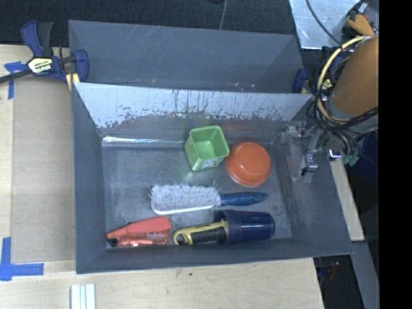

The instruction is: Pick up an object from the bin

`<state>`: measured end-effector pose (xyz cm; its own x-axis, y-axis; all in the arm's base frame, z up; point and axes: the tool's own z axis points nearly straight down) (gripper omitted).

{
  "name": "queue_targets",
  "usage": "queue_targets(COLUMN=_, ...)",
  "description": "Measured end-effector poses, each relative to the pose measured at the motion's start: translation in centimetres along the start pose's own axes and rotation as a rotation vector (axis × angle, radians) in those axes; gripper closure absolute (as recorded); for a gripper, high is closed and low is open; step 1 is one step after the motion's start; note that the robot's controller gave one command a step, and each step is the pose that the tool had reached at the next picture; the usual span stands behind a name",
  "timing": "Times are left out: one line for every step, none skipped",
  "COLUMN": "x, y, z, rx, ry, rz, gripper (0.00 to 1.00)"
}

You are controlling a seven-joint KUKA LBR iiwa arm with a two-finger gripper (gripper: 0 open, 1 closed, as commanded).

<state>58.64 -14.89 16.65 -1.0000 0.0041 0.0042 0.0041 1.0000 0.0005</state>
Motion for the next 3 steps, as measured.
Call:
queue_targets(x=-0.2, y=0.1, z=-0.5, rx=0.001, ry=-0.008, rz=-0.004, gripper=0.00)
queue_targets(x=4.2, y=10.5, z=8.8, rx=0.012, ry=-0.042, rz=-0.205, gripper=0.00)
queue_targets(x=5.9, y=8.2, z=4.7, rx=0.007, ry=-0.017, rz=-0.221, gripper=0.00)
